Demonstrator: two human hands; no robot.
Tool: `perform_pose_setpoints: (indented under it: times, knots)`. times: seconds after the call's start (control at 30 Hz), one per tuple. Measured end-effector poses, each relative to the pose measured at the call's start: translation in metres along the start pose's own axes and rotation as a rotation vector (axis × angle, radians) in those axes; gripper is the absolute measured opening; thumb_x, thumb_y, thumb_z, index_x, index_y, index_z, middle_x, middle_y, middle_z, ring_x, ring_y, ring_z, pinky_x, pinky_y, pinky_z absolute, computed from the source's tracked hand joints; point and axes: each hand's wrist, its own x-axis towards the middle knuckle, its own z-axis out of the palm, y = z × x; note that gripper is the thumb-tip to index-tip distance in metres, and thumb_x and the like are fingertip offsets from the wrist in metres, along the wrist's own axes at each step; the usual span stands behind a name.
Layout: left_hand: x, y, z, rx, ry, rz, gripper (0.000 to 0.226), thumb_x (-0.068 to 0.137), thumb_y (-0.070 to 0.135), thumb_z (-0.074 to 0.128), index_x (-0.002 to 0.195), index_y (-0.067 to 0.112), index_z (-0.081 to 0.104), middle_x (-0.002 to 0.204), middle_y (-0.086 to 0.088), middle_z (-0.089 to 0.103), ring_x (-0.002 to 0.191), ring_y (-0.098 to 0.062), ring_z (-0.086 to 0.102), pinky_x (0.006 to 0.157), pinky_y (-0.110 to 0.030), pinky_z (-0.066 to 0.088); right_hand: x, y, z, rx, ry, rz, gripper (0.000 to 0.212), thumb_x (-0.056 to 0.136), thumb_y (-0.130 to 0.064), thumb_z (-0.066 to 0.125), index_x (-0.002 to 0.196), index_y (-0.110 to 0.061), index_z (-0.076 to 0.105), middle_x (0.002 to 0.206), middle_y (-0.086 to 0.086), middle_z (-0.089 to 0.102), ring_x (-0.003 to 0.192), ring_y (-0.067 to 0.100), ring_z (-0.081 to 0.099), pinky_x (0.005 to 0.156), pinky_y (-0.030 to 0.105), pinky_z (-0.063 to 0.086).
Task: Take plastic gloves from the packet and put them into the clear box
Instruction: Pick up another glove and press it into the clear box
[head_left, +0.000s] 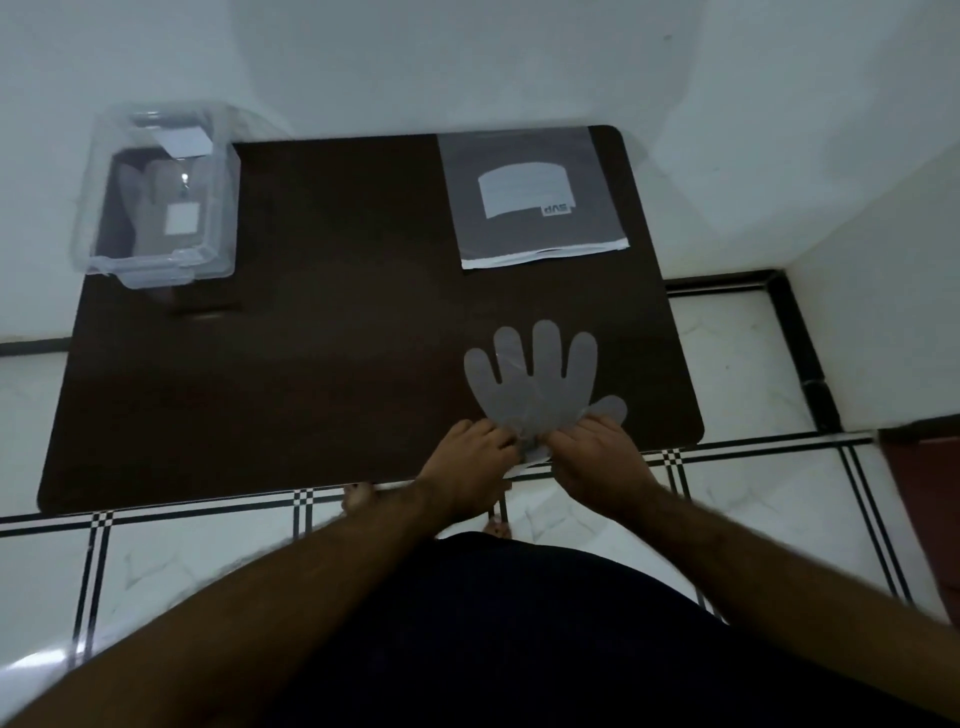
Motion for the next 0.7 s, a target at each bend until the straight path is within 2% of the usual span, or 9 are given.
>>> perform_pose_setpoints:
  times: [0.1, 0.17, 0.23, 0.33, 0.43, 0.5, 0.6, 0.7]
  knots:
    - [-0.006, -0.007, -0.001, -0.077, 0.1, -0.047, 0.026, 0.107, 0.032, 0.057, 0.129, 0.027, 0.07, 0.132, 0.004, 0.067, 0.124, -0.017, 0.056, 0.111, -0.041, 0.042, 0.019, -0.007, -0.017, 0.092, 0.055, 0.045, 0.028, 0.098, -0.028, 0.063, 0.124, -0.022, 0.07, 0.111, -0.001, 0.078, 0.106, 0.017, 0.071, 0.107, 0.047, 0.051]
    - [-0.013, -0.017, -0.011, -0.237, 0.228, -0.107, 0.018, 0.106, 0.031, 0.058, 0.109, 0.027, 0.075, 0.105, 0.009, 0.071, 0.101, -0.012, 0.059, 0.1, -0.041, 0.051, 0.036, -0.014, -0.035, 0.163, 0.106, 0.061, 0.034, 0.099, -0.029, 0.064, 0.132, -0.022, 0.066, 0.114, -0.001, 0.076, 0.106, 0.015, 0.069, 0.104, 0.043, 0.051]
    - [-0.021, -0.032, -0.023, -0.494, 0.347, -0.185, 0.012, 0.103, 0.029, 0.065, 0.098, 0.027, 0.076, 0.089, 0.011, 0.071, 0.086, -0.01, 0.062, 0.088, -0.042, 0.056, 0.057, -0.023, -0.057, 0.247, 0.155, 0.054, 0.037, 0.098, -0.024, 0.066, 0.135, -0.02, 0.065, 0.111, 0.0, 0.075, 0.102, 0.013, 0.069, 0.098, 0.036, 0.055]
    - [-0.036, -0.054, -0.05, -0.982, 0.475, -0.327, 0.006, 0.098, 0.024, 0.074, 0.097, 0.022, 0.079, 0.093, 0.001, 0.08, 0.086, -0.02, 0.076, 0.083, -0.044, 0.063, 0.093, -0.038, -0.089, 0.386, 0.217, -0.02, 0.039, 0.095, -0.017, 0.069, 0.134, -0.016, 0.066, 0.106, -0.003, 0.074, 0.098, 0.01, 0.069, 0.092, 0.027, 0.056]
    - [-0.054, -0.076, -0.088, -1.263, 0.665, -0.421, 0.006, 0.096, 0.017, 0.076, 0.097, 0.013, 0.081, 0.095, -0.017, 0.08, 0.089, -0.036, 0.077, 0.084, -0.055, 0.061, 0.135, -0.054, -0.119, 0.489, 0.194, 0.012, 0.038, 0.096, -0.015, 0.068, 0.134, -0.022, 0.066, 0.1, -0.012, 0.071, 0.093, 0.005, 0.067, 0.085, 0.018, 0.053]
    - [-0.068, -0.097, -0.118, -1.319, 0.743, -0.45, 0.01, 0.097, 0.008, 0.074, 0.092, 0.012, 0.081, 0.093, -0.019, 0.079, 0.088, -0.036, 0.076, 0.081, -0.052, 0.062, 0.165, -0.068, -0.135, 0.576, 0.174, 0.032, 0.032, 0.099, -0.014, 0.068, 0.129, -0.025, 0.068, 0.099, -0.013, 0.07, 0.092, 0.002, 0.067, 0.08, 0.015, 0.053]
    - [-0.091, -0.136, -0.161, -1.306, 0.856, -0.44, 0.018, 0.099, -0.001, 0.069, 0.088, 0.01, 0.079, 0.085, -0.007, 0.077, 0.08, -0.017, 0.071, 0.076, -0.03, 0.057, 0.211, -0.097, -0.156, 0.771, 0.177, 0.076, 0.025, 0.101, -0.015, 0.067, 0.122, -0.027, 0.07, 0.099, -0.01, 0.071, 0.088, 0.001, 0.068, 0.072, 0.013, 0.055]
    - [-0.115, -0.176, -0.197, -1.296, 0.939, -0.488, 0.012, 0.1, 0.0, 0.068, 0.091, 0.002, 0.076, 0.079, -0.006, 0.074, 0.071, -0.012, 0.065, 0.065, -0.022, 0.052, 0.26, -0.133, -0.177, 0.904, 0.197, 0.095, 0.023, 0.099, -0.013, 0.067, 0.117, -0.025, 0.073, 0.101, -0.009, 0.073, 0.092, 0.004, 0.07, 0.078, 0.019, 0.057]
